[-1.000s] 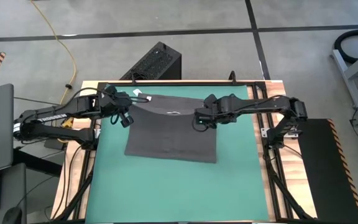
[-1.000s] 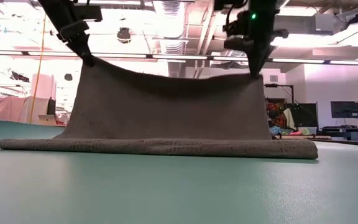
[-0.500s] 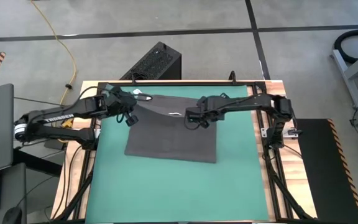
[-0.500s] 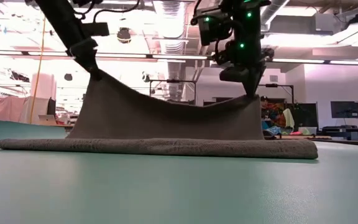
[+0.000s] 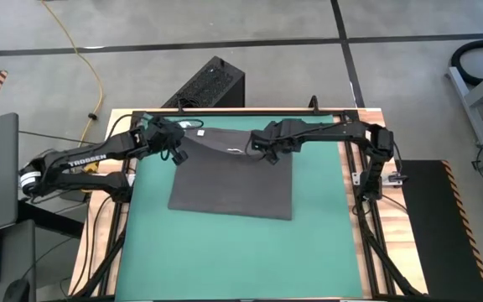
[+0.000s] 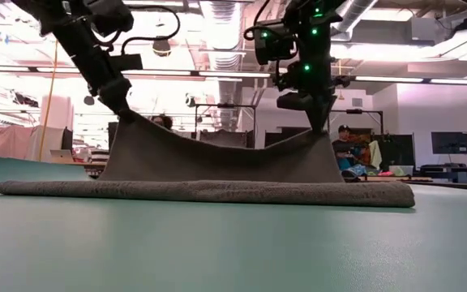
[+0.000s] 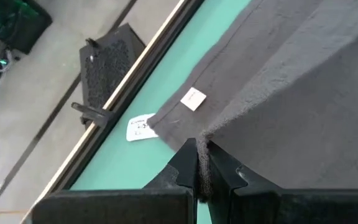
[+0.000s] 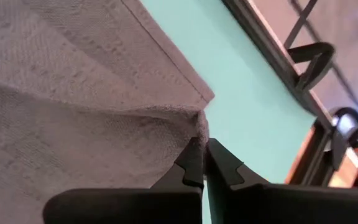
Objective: Roll towel
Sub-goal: Fold the gray towel
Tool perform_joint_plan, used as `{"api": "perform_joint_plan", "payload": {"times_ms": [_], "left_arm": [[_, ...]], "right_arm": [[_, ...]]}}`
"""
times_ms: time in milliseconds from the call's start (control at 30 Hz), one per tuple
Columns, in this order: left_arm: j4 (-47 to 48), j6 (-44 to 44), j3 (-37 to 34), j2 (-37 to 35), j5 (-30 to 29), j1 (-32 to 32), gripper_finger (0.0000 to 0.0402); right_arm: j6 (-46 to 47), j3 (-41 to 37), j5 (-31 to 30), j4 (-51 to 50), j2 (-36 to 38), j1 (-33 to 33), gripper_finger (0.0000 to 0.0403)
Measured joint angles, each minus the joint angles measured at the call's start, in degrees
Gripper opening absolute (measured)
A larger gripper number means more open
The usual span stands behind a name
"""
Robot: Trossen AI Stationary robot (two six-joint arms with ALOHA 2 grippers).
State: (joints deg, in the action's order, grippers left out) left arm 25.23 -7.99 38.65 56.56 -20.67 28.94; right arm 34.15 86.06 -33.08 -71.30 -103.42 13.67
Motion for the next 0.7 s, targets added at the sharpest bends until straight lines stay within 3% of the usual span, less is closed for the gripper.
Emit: {"api": "perform_joint_plan", "payload": {"times_ms": [367,700], "left_arm": [[-11.03,-1.95,-0.52,6.81,0.42,2.92,0.0010],[-14.75,-3.58,-0.52,13.73,-9.33,3.51,0.0054]], "right_arm": [[-0.37,0.00,2.28,0.65,0.02,3.71,0.0047],[-0.91,0.00,2.03,3.66,0.02,4.68,0.0051]]}}
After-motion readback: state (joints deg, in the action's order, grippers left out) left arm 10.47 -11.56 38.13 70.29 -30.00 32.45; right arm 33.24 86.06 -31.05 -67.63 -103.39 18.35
